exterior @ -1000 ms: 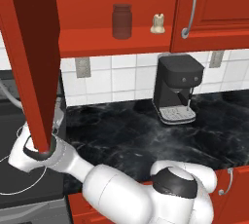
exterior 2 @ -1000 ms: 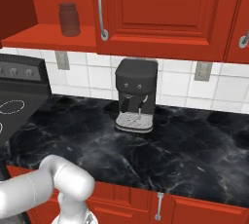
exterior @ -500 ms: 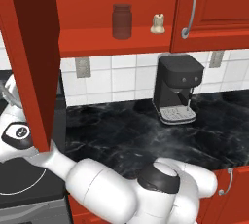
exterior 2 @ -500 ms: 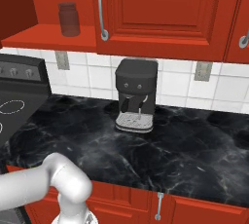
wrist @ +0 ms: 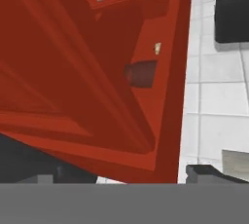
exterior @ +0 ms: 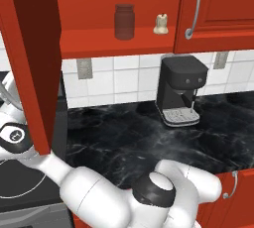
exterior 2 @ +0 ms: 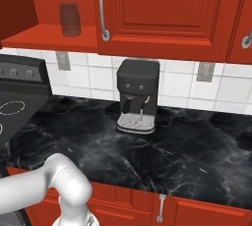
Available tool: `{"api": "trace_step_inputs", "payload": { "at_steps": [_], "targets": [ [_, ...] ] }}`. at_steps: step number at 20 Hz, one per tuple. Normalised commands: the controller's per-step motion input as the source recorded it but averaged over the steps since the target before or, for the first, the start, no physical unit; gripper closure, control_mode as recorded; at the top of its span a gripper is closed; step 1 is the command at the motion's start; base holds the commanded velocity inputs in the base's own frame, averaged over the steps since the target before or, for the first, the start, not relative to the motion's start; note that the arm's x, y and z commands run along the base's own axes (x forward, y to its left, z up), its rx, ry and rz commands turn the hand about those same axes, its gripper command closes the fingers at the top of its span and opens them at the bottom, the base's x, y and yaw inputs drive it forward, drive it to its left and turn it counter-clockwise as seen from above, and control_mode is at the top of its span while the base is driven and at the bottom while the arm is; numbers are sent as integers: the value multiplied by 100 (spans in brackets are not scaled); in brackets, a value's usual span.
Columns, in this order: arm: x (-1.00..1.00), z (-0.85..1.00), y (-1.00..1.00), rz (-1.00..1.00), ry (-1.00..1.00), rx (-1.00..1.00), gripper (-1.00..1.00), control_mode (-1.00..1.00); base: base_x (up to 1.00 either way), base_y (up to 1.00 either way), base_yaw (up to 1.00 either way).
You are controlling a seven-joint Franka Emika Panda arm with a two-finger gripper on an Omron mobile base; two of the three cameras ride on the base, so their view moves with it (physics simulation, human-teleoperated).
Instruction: Pick the candle and jar from the dining table and place them in the open cabinet. Close the cabinet after placing the objects.
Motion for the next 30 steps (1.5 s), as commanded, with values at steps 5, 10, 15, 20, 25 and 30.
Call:
{"api": "trace_step_inputs", "payload": {
  "at_steps": [5, 10, 15, 20, 25, 30],
  "targets": [
    [0, 43, -19, -5, -14, 0, -100, -100, 0, 0, 0],
    [0, 47, -27, -5, -6, 1, -100, -100, 0, 0, 0],
    [-11, 35, -48, -5, -5, 9, -100, -100, 0, 0, 0],
    [-34, 11, -61, 0, -16, 14, -100, -100, 0, 0, 0],
    [-12, 17, -70, 0, -11, 16, -100, -100, 0, 0, 0],
    [0, 23, -76, 0, -5, 18, -100, -100, 0, 0, 0]
  ]
}}
